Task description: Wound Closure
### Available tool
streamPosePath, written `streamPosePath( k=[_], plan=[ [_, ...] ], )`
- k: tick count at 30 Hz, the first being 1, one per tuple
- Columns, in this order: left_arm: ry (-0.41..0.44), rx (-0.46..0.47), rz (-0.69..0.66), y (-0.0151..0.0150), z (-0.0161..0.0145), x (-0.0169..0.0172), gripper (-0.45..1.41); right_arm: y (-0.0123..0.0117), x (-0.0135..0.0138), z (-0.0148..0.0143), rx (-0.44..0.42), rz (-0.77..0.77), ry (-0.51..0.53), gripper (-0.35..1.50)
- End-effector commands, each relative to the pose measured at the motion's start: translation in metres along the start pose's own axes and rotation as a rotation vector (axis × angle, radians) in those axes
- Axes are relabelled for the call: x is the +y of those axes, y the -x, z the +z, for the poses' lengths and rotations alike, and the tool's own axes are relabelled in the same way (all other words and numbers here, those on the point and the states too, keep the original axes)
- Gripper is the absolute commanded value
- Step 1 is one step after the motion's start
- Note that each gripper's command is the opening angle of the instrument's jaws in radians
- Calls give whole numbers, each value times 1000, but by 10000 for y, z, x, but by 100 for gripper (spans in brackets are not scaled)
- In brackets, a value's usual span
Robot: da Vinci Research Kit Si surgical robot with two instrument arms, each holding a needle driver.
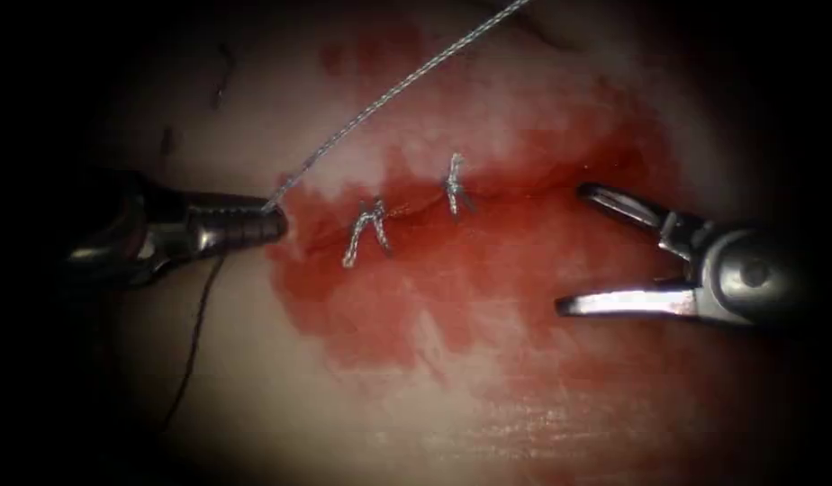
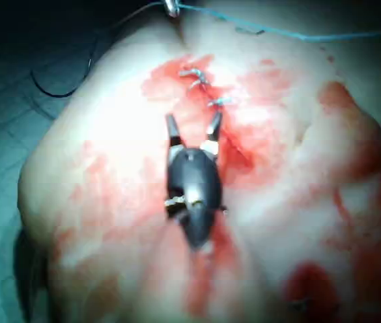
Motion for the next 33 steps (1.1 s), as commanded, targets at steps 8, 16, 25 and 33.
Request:
streamPosePath(
  k=[8, 16, 25, 33],
  plan=[
    [119, 43, -8, -116, 47, 19, -35, 6, -2, 8, 4, 4, -1, 132],
    [197, 105, 6, -197, 106, 9, -35, 10, -4, 10, 8, 5, 2, 132],
    [160, 194, 165, -265, 132, -35, -35, 10, -3, 10, 7, 5, 2, 132],
    [62, 262, 416, -282, 152, -58, 47, 10, -5, 11, 7, 4, 3, 132]
  ],
)
